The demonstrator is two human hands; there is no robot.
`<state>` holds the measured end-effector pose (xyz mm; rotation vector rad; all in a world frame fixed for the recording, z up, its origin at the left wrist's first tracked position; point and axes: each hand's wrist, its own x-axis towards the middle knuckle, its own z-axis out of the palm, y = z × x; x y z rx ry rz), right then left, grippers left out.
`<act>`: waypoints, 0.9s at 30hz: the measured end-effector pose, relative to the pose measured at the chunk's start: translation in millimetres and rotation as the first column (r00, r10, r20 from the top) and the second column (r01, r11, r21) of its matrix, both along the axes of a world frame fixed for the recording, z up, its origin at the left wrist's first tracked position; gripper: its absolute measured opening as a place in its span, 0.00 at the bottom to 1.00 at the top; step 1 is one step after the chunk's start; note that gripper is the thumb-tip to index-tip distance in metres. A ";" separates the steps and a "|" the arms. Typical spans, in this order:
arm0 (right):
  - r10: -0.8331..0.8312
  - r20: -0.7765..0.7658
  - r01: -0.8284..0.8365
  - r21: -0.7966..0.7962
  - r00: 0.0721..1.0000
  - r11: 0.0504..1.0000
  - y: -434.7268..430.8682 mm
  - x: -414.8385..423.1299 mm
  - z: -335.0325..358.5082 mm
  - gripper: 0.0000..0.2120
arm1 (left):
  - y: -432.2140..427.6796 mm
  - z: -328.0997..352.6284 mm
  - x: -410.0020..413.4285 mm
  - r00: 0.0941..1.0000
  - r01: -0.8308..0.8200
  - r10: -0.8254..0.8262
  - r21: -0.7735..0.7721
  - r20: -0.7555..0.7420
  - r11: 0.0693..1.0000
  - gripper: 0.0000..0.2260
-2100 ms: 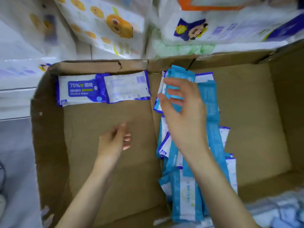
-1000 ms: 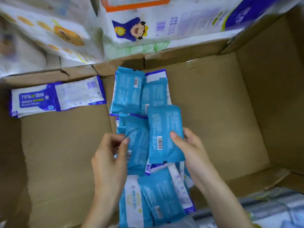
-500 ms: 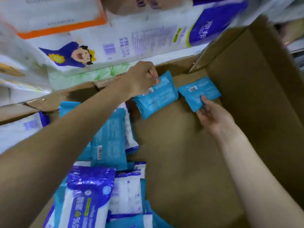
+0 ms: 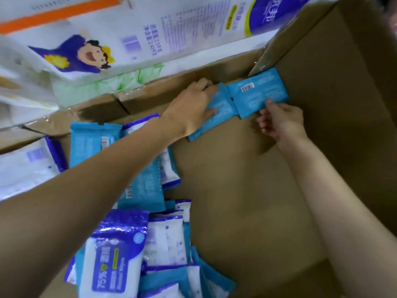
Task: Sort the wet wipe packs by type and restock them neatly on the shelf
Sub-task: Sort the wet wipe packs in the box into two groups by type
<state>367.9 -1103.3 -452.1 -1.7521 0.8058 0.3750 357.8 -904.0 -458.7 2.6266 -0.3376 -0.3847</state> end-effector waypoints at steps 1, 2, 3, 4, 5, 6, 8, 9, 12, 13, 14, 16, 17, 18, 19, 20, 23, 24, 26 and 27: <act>0.024 0.049 -0.023 -0.016 0.999 1.000 2.7 -9.1 6.3 0.13 | 1.9 10.0 -4.0 1.000 -0.011 0.011 -0.040 0.001 0.999 0.26; 0.062 0.101 -0.058 -0.036 0.993 0.998 7.2 -20.5 13.9 0.12 | 6.1 22.4 -10.1 0.999 -0.044 0.046 -0.108 0.016 0.993 0.24; 0.104 0.148 -0.098 -0.044 0.984 0.994 13.7 -34.6 24.0 0.11 | 12.7 36.5 -18.9 0.993 -0.104 0.113 -0.199 0.034 0.975 0.22; 0.137 0.177 -0.133 -0.033 0.975 0.991 21.9 -49.9 34.5 0.10 | 20.6 51.1 -30.3 0.974 -0.196 0.220 -0.297 0.047 0.934 0.19; 0.164 0.187 -0.167 0.000 0.969 0.986 31.3 -65.9 45.3 0.08 | 30.2 65.4 -45.0 0.938 -0.301 0.344 -0.381 0.049 0.874 0.15; 0.189 0.178 -0.200 0.047 0.966 0.979 43.0 -82.3 55.3 0.07 | 41.9 77.3 -62.5 0.884 -0.399 0.465 -0.441 0.049 0.804 0.12; 0.253 0.155 -0.274 0.135 0.955 0.952 68.8 -110.6 68.8 0.05 | 71.3 85.3 -101.9 0.749 -0.556 0.658 -0.470 0.074 0.686 0.08; 0.299 0.149 -0.321 0.154 0.943 0.935 82.7 -122.0 70.5 0.04 | 89.0 82.9 -122.1 0.671 -0.633 0.737 -0.454 0.082 0.627 0.08; 0.438 0.140 -0.451 0.083 0.888 0.889 127.6 -143.3 62.6 0.09 | 133.0 63.9 -163.8 0.462 -0.851 0.886 -0.301 -0.039 0.431 0.20; 0.459 0.148 -0.471 0.054 0.876 0.881 139.9 -146.4 56.8 0.13 | 141.2 56.5 -169.5 0.445 -0.883 0.890 -0.216 -0.103 0.416 0.23; 0.475 0.164 -0.485 0.023 0.864 0.874 149.9 -148.5 49.7 0.17 | 145.5 49.1 -172.2 0.442 -0.895 0.881 -0.144 -0.171 0.421 0.25; 0.538 0.179 -0.536 -0.066 0.824 0.842 163.2 -150.2 37.6 0.24 | 149.3 34.5 -173.4 0.464 -0.884 0.853 -0.062 -0.237 0.464 0.26; 0.552 0.178 -0.545 -0.090 0.814 0.833 166.5 -150.2 32.6 0.25 | 150.2 29.3 -172.3 0.476 -0.877 0.851 -0.041 -0.225 0.479 0.27; 0.534 0.170 -0.529 -0.078 0.828 0.845 168.5 -149.4 28.9 0.25 | 151.4 25.4 -170.9 0.472 -0.879 0.857 -0.031 -0.207 0.477 0.28; 0.496 0.159 -0.497 -0.032 0.854 0.867 168.8 -148.3 29.3 0.23 | 152.2 23.0 -169.9 0.464 -0.884 0.865 -0.038 -0.192 0.466 0.29; 0.453 0.153 -0.462 0.023 0.878 0.887 167.0 -147.0 29.3 0.19 | 151.9 21.8 -169.4 0.456 -0.889 0.871 -0.056 -0.183 0.454 0.29; 0.383 0.141 -0.397 0.087 0.913 0.914 152.2 -142.3 42.0 0.10 | 147.2 25.9 -169.4 0.487 -0.873 0.864 -0.090 -0.130 0.479 0.26; 0.336 0.149 -0.354 0.118 0.930 0.928 142.8 -139.0 45.5 0.08 | 147.4 27.8 -169.3 0.504 -0.863 0.855 -0.096 -0.122 0.495 0.24; 0.165 0.162 -0.202 0.245 0.973 0.948 119.2 -128.7 52.6 0.05 | 151.8 32.5 -168.4 0.533 -0.843 0.842 -0.138 -0.085 0.520 0.17; 0.052 0.155 -0.103 0.343 0.987 0.934 105.0 -121.1 55.1 0.04 | 154.1 35.9 -167.0 0.551 -0.829 0.833 -0.159 -0.060 0.537 0.13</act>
